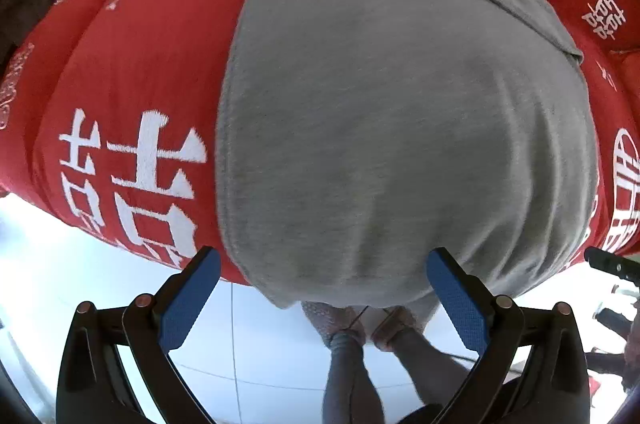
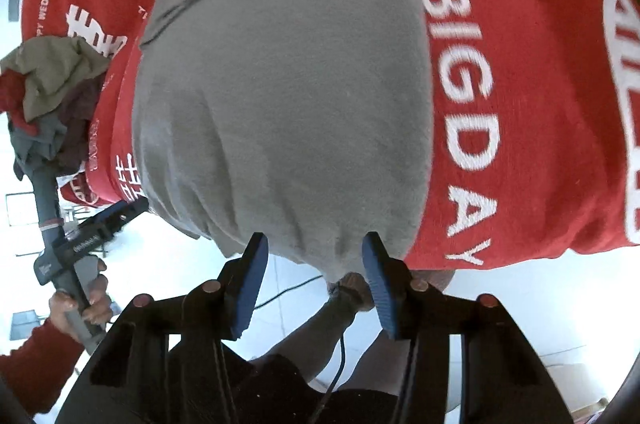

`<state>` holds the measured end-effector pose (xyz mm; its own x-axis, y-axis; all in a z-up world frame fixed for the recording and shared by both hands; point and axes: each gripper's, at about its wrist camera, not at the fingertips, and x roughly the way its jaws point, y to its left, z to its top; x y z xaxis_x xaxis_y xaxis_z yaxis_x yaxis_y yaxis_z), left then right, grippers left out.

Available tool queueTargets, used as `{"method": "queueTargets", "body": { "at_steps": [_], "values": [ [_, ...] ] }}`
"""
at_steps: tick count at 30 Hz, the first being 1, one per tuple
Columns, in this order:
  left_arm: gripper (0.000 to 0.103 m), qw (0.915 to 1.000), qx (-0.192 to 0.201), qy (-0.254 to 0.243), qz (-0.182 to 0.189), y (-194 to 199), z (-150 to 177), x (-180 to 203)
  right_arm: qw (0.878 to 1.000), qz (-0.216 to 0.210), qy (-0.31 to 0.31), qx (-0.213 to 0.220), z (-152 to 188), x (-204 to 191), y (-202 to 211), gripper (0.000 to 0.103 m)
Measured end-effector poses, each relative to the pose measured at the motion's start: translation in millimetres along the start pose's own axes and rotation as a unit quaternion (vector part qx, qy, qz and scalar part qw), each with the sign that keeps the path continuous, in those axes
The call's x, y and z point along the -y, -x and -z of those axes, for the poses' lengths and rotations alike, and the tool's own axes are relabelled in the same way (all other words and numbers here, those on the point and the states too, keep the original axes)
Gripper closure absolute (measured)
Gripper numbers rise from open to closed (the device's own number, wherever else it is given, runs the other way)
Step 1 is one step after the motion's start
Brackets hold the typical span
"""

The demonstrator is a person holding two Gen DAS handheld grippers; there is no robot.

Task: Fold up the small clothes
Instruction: 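Grasp the sweater hem with both grippers and fold it toward the collar, then close both grippers on the hem and lift it over the sweater body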

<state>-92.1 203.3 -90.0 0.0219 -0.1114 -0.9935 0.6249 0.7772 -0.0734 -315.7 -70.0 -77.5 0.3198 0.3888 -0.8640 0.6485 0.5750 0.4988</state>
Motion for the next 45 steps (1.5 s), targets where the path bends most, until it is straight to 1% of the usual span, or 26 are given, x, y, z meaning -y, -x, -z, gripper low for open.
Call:
{"method": "queueTargets", "body": {
  "at_steps": [2, 5, 8, 9, 12, 14, 17, 20, 23, 27, 28, 29, 30, 31, 32, 33, 34, 35, 37, 40, 45],
  "values": [
    [0.0, 0.9998, -0.009, -0.001, 0.016, -10.4, 2.5, -14.8, 1.0, -0.001, -0.005, -0.011, 1.4, 15.5, -9.3, 0.05],
    [0.0, 0.999, -0.015, 0.004, 0.043, -22.2, 4.8, -32.0, 1.0, -0.004, -0.008, -0.014, 4.8, 34.8, -17.7, 0.05],
    [0.0, 0.997, -0.016, 0.009, 0.075, -31.3, 3.7, -42.2, 0.999, -0.024, -0.014, -0.024, 7.7, 49.6, -27.5, 0.05],
    [0.0, 0.9963, -0.018, 0.009, 0.083, -33.4, 3.2, -44.8, 0.999, -0.032, -0.015, -0.028, 8.3, 50.8, -30.7, 0.05],
    [0.0, 0.9921, -0.027, 0.0, 0.122, -39.8, 2.4, -41.4, 0.998, -0.052, -0.003, -0.037, 11.6, 47.2, -39.3, 0.048],
    [0.0, 0.9912, -0.027, -0.016, 0.129, -40.4, 1.9, -32.3, 0.997, -0.068, 0.006, -0.035, 13.2, 40.6, -42.1, 0.048],
    [0.0, 0.9912, -0.023, -0.042, 0.123, -42.0, 4.8, -25.4, 0.996, -0.08, 0.014, -0.034, 13.3, 35.0, -50.5, 0.048],
    [0.0, 0.9892, -0.035, -0.039, 0.137, -45.5, 10.8, -23.3, 0.994, -0.099, 0.015, -0.043, 16.9, 39.9, -58.3, 0.048],
    [0.0, 0.9862, -0.044, -0.029, 0.157, -47.9, 12.2, -22.9, 0.993, -0.106, 0.013, -0.053, 21.3, 40.1, -70.1, 0.048],
    [0.001, 0.9832, -0.045, -0.028, 0.175, -48.1, 12.1, -15.7, 0.99, -0.131, -0.012, -0.052, 21.7, 42.1, -78.6, 0.048],
    [0.005, 0.9833, -0.046, -0.028, 0.174, -47.8, 11.2, -14.5, 0.989, -0.137, -0.027, -0.051, 22.7, 43.7, -79.5, 0.048],
    [0.012, 0.9837, -0.048, -0.026, 0.171, -47.6, 10.6, -14.5, 0.988, -0.14, -0.044, -0.051, 23.6, 45.0, -80.5, 0.056],
    [0.019, 0.9837, -0.05, -0.025, 0.171, -47.1, 10.4, -15.1, 0.986, -0.144, -0.064, -0.05, 23.9, 49.0, -80.2, 0.068],
    [0.04, 0.9839, -0.054, -0.024, 0.168, -46.9, 10.4, -16.3, 0.984, -0.15, -0.086, -0.046, 24.1, 53.0, -79.3, 0.093],
    [0.068, 0.9842, -0.062, -0.022, 0.164, -46.8, 10.3, -19.8, 0.982, -0.157, -0.099, -0.037, 25.3, 53.9, -75.9, 0.093],
    [0.086, 0.9831, -0.07, -0.018, 0.168, -46.9, 10.0, -23.7, 0.981, -0.163, -0.102, -0.029, 27.1, 52.7, -72.5, 0.093],
    [0.091, 0.9797, -0.079, -0.01, 0.184, -46.7, 9.5, -27.8, 0.978, -0.175, -0.107, -0.023, 29.2, 48.9, -68.3, 0.093],
    [0.091, 0.9783, -0.078, -0.003, 0.192, -43.1, 8.3, -31.2, 0.976, -0.187, -0.112, -0.019, 30.3, 45.8, -65.1, 0.093],
    [0.091, 0.978, -0.074, -0.007, 0.195, -36.4, 6.4, -30.9, 0.971, -0.205, -0.12, -0.009, 31.1, 40.7, -56.0, 0.093],
    [0.091, 0.9751, -0.062, -0.008, 0.213, -20.2, 0.6, -27.7, 0.965, -0.229, -0.128, 0.007, 31.7, 27.2, -44.4, 0.093],
    [0.091, 0.9688, -0.026, 0.005, 0.246, 13.0, -18.9, -30.9, 0.955, -0.263, -0.133, 0.038, 24.9, 11.2, -21.2, 0.093]
  ]
}}
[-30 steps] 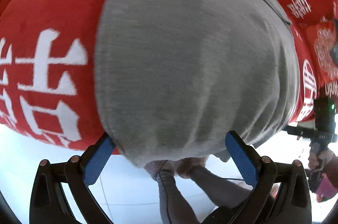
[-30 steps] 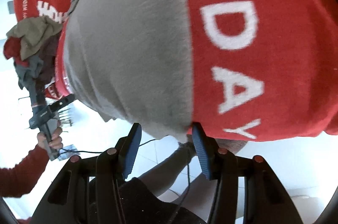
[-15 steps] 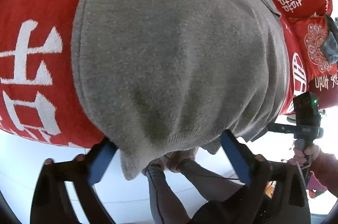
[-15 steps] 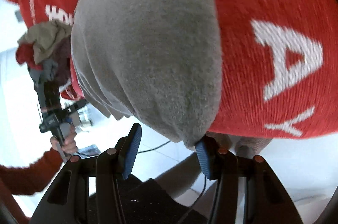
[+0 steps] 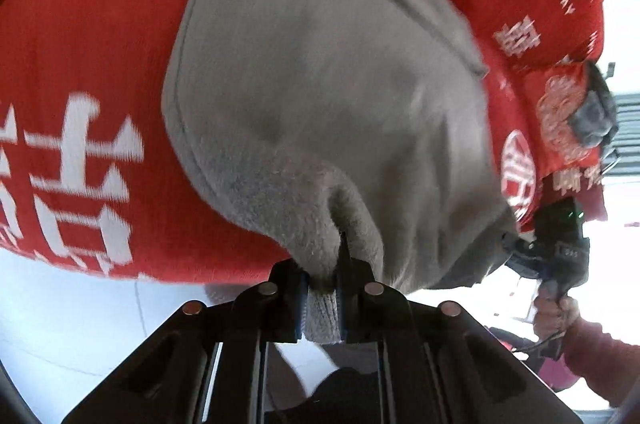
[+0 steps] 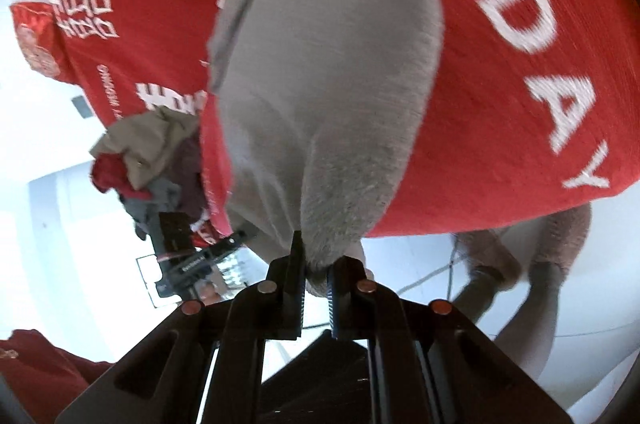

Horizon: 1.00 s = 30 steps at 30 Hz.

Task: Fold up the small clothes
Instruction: 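Close both grippers on the hem and lift it over the sweater body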

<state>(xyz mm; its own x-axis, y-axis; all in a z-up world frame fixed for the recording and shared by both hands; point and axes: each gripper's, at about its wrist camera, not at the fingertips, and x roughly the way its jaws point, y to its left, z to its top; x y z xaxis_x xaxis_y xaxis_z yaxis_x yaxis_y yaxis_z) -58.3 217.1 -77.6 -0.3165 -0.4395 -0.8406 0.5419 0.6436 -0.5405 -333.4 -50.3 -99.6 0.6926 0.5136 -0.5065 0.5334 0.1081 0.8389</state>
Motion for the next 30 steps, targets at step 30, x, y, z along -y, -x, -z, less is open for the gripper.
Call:
{"method": "queueTargets", "body": {
  "at_steps": [30],
  "values": [
    [0.091, 0.987, 0.114, 0.068, -0.091, -34.6, -302.4, 5.5, 0.995, -0.069, 0.001, 0.073, -328.5, -75.7, -1.5, 0.093]
  ]
}}
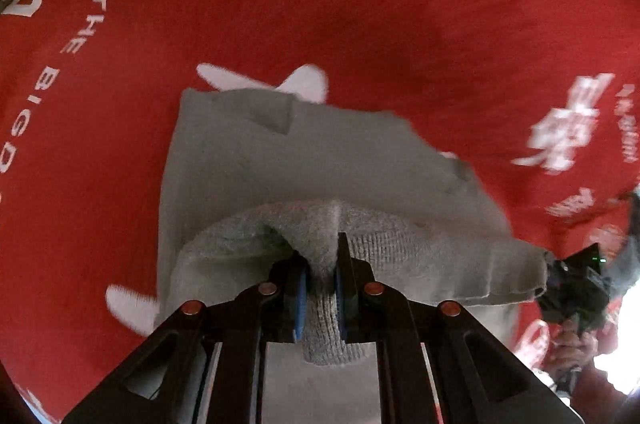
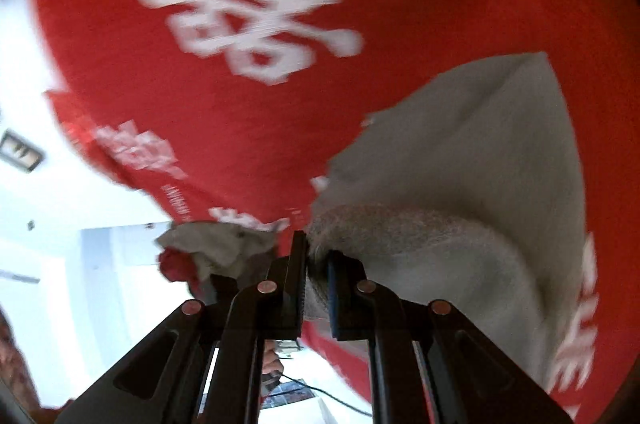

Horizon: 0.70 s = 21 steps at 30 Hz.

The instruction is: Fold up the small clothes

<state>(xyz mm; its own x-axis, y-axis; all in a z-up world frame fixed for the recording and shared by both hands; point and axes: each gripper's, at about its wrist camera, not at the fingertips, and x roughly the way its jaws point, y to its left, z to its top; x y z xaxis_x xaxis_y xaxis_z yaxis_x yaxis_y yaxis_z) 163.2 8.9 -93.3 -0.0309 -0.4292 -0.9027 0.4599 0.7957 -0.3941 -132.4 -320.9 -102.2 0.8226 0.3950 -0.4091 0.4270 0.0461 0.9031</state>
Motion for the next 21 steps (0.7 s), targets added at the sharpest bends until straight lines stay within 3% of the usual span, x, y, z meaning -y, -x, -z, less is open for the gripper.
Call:
{"method": "queueTargets", "body": {
  "at_steps": [3, 6, 7, 8, 10, 12, 14, 17, 21],
  "values": [
    [0.087, 0.9997, -0.007, 0.008, -0.02, -12.2, -4.4, -3.0, 0.999, 0.041, -0.031, -0.001, -21.4, 27.3, -17.0, 0.092],
    [0.086, 0.9995, -0.011, 0.0, -0.03, -1.9, -4.5, 4.1, 0.997, 0.048, -0.062, 0.008, -27.1, 36.7, -16.6, 0.086],
    [0.076, 0.9993, -0.006, -0.01, -0.035, 8.0, -2.4, 8.4, 0.997, 0.049, -0.062, 0.009, -25.8, 32.7, -13.5, 0.079],
    [0.055, 0.999, -0.001, -0.017, -0.042, 15.0, -0.8, 11.2, 0.997, 0.048, -0.059, 0.01, -24.0, 28.1, -10.5, 0.064],
    [0.025, 0.9974, 0.025, -0.03, -0.061, 33.6, 2.7, 16.9, 0.998, 0.039, -0.043, 0.009, -15.9, 14.9, -1.4, 0.059],
    [0.023, 0.9968, 0.029, -0.038, -0.065, 47.3, 7.3, 18.1, 0.999, 0.024, -0.04, -0.006, -5.6, 6.0, 3.7, 0.059],
    [0.023, 0.998, 0.002, -0.039, -0.049, 46.4, 12.4, 16.9, 0.999, 0.018, -0.043, -0.02, 3.0, 5.1, 3.5, 0.059],
    [0.023, 0.9965, -0.052, -0.057, -0.033, 21.6, 25.1, 17.5, 0.998, 0.016, -0.049, -0.038, 8.8, 11.2, -7.0, 0.059],
    [0.023, 0.9955, -0.073, -0.061, -0.001, -7.6, 24.5, 34.1, 0.997, 0.002, -0.061, -0.037, 3.3, 14.8, -27.8, 0.059]
  ]
}}
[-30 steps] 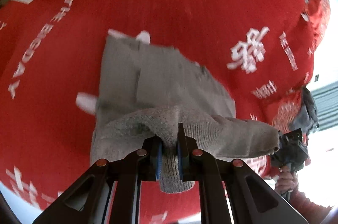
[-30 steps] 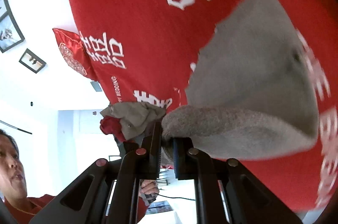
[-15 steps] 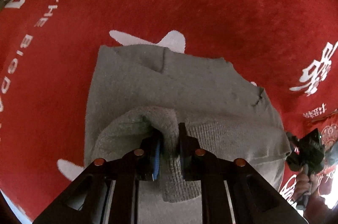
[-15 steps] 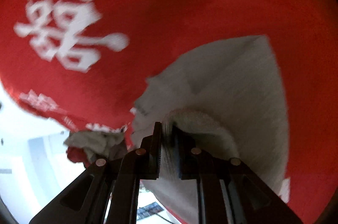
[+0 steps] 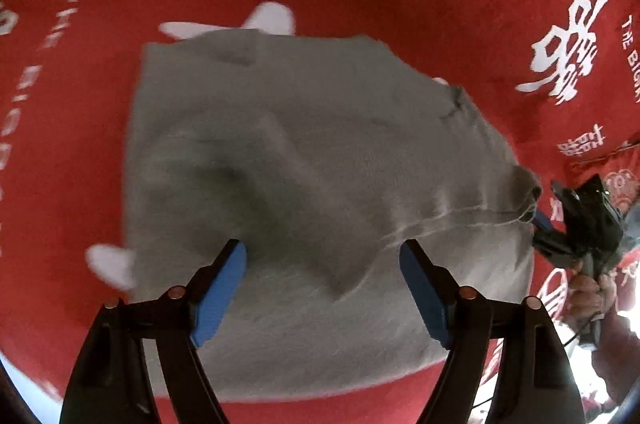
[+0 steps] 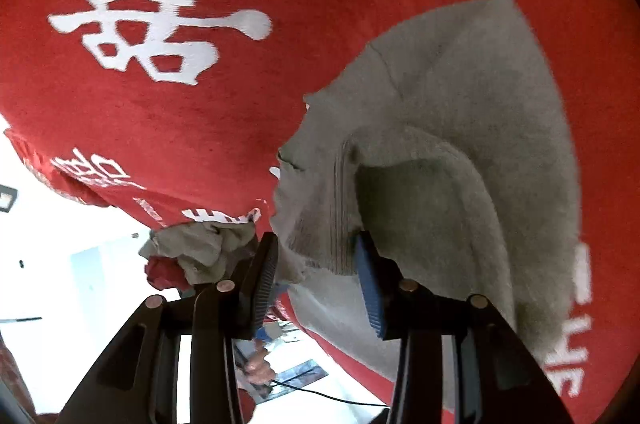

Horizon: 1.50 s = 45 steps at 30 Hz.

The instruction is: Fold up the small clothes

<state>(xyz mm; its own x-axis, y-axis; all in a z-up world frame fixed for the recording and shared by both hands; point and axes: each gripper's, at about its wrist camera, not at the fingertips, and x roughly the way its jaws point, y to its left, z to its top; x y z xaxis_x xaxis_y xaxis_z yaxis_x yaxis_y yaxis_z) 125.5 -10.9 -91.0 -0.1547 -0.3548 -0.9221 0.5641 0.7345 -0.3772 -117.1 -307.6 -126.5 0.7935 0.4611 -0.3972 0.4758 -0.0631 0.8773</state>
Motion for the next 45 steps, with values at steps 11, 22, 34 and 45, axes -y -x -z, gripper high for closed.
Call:
{"method": "queueTargets", "body": {
  "at_steps": [11, 22, 34, 45],
  "values": [
    [0.023, 0.9888, 0.136, 0.045, -0.043, 38.1, -82.6, 3.4, 0.994, 0.012, 0.04, 0.099, -49.3, -42.8, 6.9, 0.054],
    [0.023, 0.9896, 0.026, 0.019, -0.14, 42.3, 21.6, -33.9, 0.955, 0.257, 0.143, 0.039, 31.5, -39.3, 24.6, 0.054],
    [0.023, 0.9973, 0.006, -0.024, -0.069, 44.3, 73.9, -58.1, 0.974, 0.178, 0.129, -0.047, 149.6, -42.3, -44.2, 0.054],
    [0.09, 0.997, -0.043, -0.062, -0.018, 31.4, 75.0, -73.6, 0.996, 0.065, -0.053, 0.032, 209.5, 22.8, -153.8, 0.054]
  ]
}}
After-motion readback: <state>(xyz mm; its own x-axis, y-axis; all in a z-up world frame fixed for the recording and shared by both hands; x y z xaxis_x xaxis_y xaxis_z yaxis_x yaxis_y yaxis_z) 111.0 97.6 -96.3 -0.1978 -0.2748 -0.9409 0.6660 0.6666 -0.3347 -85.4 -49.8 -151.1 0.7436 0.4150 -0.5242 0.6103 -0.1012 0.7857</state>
